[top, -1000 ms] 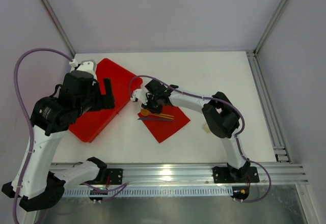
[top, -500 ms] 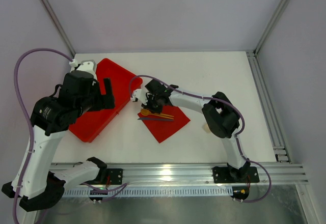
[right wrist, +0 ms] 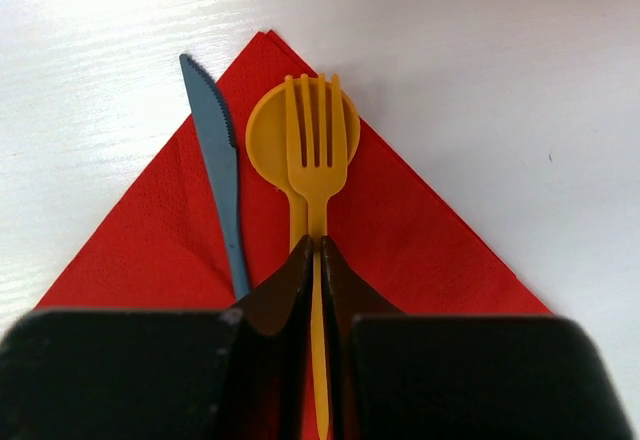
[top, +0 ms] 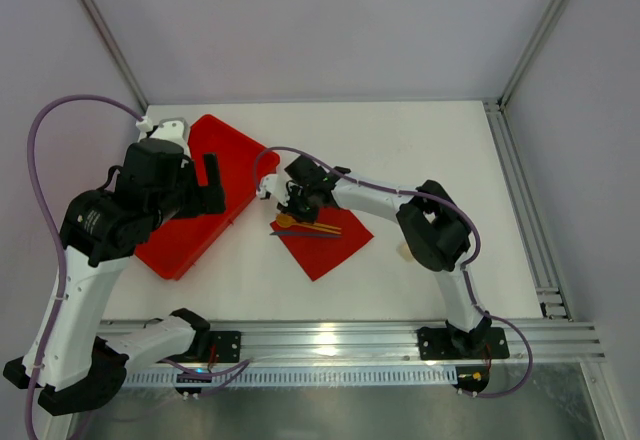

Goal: Place the utensils on the paper napkin and roll it up
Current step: Adjust the utensils on the napkin.

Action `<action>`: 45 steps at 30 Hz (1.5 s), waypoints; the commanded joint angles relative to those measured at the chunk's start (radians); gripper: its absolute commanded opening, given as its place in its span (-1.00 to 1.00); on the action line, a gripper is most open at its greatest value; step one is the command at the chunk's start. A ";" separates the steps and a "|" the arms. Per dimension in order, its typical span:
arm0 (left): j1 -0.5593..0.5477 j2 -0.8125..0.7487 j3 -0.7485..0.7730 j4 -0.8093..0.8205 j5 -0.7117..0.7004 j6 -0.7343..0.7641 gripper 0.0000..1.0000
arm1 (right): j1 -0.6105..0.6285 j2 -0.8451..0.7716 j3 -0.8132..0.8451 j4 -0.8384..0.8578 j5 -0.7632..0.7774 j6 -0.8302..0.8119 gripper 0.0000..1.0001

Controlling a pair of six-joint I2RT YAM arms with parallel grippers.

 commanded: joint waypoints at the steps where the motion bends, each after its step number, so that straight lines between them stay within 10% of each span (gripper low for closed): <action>1: 0.005 0.000 0.014 -0.031 -0.001 -0.004 0.81 | -0.002 -0.035 -0.019 0.047 -0.013 0.028 -0.78; 19: 0.005 -0.007 -0.039 0.034 0.062 -0.054 0.76 | -0.013 -0.260 -0.173 0.047 0.059 0.174 -0.54; 26: 0.005 0.009 -0.099 0.113 0.141 -0.064 0.61 | -0.056 -0.377 -0.198 0.084 0.163 0.470 -0.57; 33: 0.004 0.041 -0.199 0.275 0.237 -0.114 0.46 | -0.166 -0.391 -0.094 -0.232 0.288 0.716 -0.84; 37: -0.010 0.055 -0.294 0.390 0.240 -0.157 0.33 | -0.365 -0.491 -0.210 -0.229 0.074 0.927 -0.93; 42: -0.133 0.076 -0.427 0.556 0.163 -0.220 0.28 | -0.427 -0.691 -0.494 -0.008 -0.061 0.967 -0.16; 45: -0.209 0.093 -0.481 0.620 0.103 -0.248 0.31 | -0.427 -0.725 -0.528 -0.021 -0.030 0.964 -0.08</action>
